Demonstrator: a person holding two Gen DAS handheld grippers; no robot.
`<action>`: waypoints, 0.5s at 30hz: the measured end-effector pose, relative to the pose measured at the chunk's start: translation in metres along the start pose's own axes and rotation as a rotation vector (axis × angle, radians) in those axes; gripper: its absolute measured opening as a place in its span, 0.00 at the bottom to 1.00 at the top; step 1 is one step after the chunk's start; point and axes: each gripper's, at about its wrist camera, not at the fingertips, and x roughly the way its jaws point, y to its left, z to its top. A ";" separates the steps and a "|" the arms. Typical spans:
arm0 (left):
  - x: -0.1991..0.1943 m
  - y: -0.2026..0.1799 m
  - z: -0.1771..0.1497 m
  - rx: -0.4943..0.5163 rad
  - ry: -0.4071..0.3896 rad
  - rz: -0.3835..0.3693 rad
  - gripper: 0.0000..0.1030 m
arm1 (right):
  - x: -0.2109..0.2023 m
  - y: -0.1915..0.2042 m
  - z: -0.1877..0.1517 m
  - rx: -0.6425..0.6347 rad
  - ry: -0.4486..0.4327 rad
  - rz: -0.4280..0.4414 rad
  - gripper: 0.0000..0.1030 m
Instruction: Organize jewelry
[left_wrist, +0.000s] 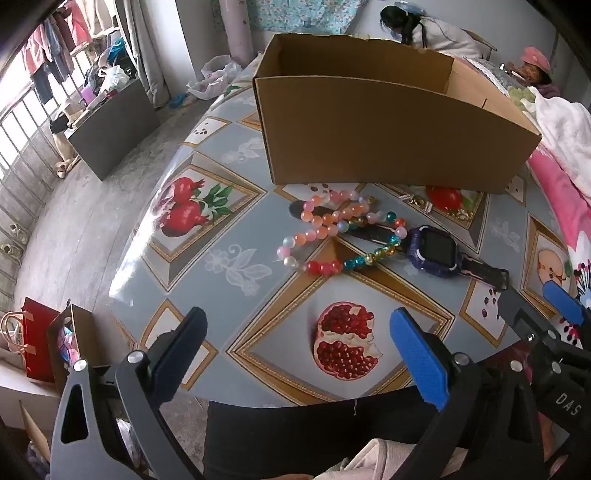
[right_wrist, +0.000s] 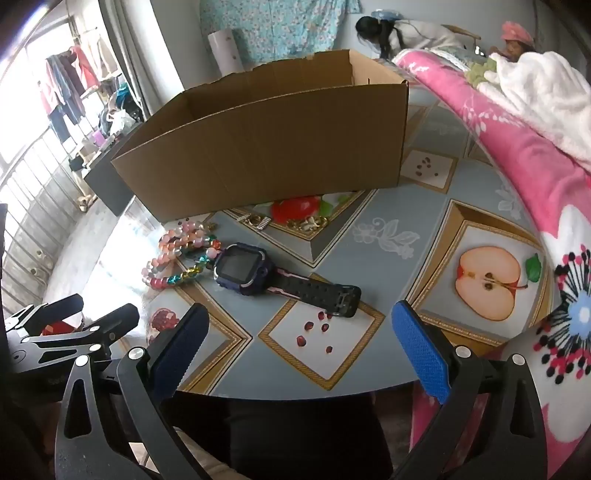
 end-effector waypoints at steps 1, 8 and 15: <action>0.000 0.000 0.000 0.001 0.000 0.000 0.95 | 0.000 0.000 0.000 -0.001 0.000 -0.002 0.92; -0.001 0.001 0.001 0.001 -0.006 0.003 0.95 | 0.002 -0.001 0.001 0.003 0.004 0.000 0.92; -0.003 0.003 0.002 -0.003 -0.002 0.003 0.95 | -0.002 0.003 0.003 0.002 -0.002 -0.001 0.92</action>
